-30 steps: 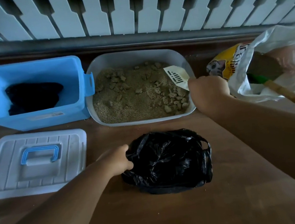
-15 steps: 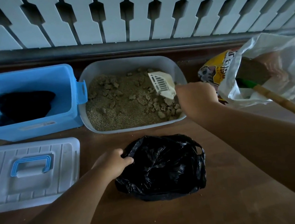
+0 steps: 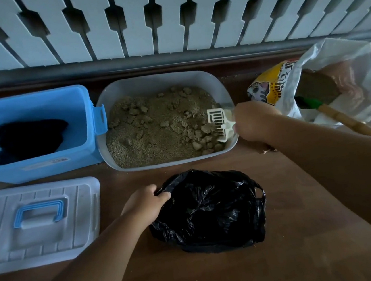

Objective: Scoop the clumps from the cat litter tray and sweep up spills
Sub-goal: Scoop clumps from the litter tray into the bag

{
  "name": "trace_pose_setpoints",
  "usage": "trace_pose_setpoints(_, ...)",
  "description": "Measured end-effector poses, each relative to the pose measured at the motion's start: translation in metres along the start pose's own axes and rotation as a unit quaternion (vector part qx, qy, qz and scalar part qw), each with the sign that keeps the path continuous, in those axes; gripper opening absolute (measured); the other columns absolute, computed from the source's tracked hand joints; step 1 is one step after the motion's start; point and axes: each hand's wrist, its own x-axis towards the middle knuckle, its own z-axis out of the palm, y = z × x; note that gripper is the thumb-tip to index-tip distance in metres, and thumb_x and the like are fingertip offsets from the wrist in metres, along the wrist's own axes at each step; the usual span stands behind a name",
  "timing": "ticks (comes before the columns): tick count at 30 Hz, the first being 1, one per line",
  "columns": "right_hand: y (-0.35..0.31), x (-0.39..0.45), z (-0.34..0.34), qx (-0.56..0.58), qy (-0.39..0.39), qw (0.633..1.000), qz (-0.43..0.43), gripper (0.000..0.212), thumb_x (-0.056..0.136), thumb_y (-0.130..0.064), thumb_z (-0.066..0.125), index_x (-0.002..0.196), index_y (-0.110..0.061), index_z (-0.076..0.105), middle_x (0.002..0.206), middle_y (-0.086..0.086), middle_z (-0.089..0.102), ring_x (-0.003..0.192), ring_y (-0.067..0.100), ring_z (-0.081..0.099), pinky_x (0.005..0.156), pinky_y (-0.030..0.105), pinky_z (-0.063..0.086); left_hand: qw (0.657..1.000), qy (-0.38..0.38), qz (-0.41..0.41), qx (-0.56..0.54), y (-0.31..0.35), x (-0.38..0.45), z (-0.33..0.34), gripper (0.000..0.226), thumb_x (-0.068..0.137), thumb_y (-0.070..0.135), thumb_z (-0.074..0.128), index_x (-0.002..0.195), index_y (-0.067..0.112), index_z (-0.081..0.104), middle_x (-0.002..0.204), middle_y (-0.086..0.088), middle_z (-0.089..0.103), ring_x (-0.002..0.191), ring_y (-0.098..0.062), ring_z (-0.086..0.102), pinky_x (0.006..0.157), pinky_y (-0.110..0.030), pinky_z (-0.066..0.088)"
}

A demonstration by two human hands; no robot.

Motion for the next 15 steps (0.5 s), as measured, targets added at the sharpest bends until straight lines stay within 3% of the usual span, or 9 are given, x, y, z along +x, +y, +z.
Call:
trace_pose_setpoints(4, 0.002, 0.009, 0.011, 0.129, -0.066, 0.989, 0.009, 0.028, 0.097, -0.025, 0.054, 0.109, -0.004, 0.068, 0.09, 0.013, 0.069, 0.069, 0.024, 0.061, 0.06, 0.031, 0.05, 1.0, -0.007, -0.008, -0.008, -0.002, 0.0, 0.0, 0.072, 0.096, 0.057, 0.05, 0.155, 0.017, 0.035, 0.152, -0.008, 0.046, 0.134, -0.025, 0.049, 0.1, -0.031, 0.043)
trace_pose_setpoints(6, -0.004, 0.011, 0.024, 0.21, -0.085, 0.974, 0.029, 0.028, 0.098, -0.024, 0.053, 0.113, -0.004, 0.067, 0.081, 0.012, 0.067, 0.058, 0.021, 0.059, 0.05, 0.027, 0.046, 1.0, -0.007, -0.012, -0.014, 0.0, -0.001, 0.001, 0.074, 0.098, 0.055, 0.05, 0.156, 0.015, 0.03, 0.155, -0.008, 0.041, 0.137, -0.025, 0.046, 0.096, -0.03, 0.04)
trace_pose_setpoints(10, -0.021, 0.011, 0.052, 0.425, -0.14, 0.886, 0.124, 0.032, 0.102, -0.022, 0.053, 0.131, -0.009, 0.056, 0.074, 0.012, 0.059, 0.047, 0.018, 0.049, 0.046, 0.024, 0.036, 0.999, -0.002, -0.019, -0.028, -0.001, -0.003, 0.0, 0.076, 0.096, 0.055, 0.052, 0.156, 0.015, 0.03, 0.156, -0.009, 0.041, 0.139, -0.026, 0.044, 0.101, -0.033, 0.04)
trace_pose_setpoints(15, -0.046, 0.016, 0.063, 0.524, -0.144, 0.825, 0.154, 0.034, 0.103, -0.026, 0.052, 0.136, -0.017, 0.053, 0.075, 0.009, 0.058, 0.05, 0.014, 0.048, 0.043, 0.022, 0.034, 0.998, -0.024, -0.036, -0.037, -0.013, -0.004, -0.004, 0.073, 0.094, 0.053, 0.054, 0.154, 0.016, 0.036, 0.153, -0.009, 0.045, 0.134, -0.025, 0.049, 0.102, -0.03, 0.041)
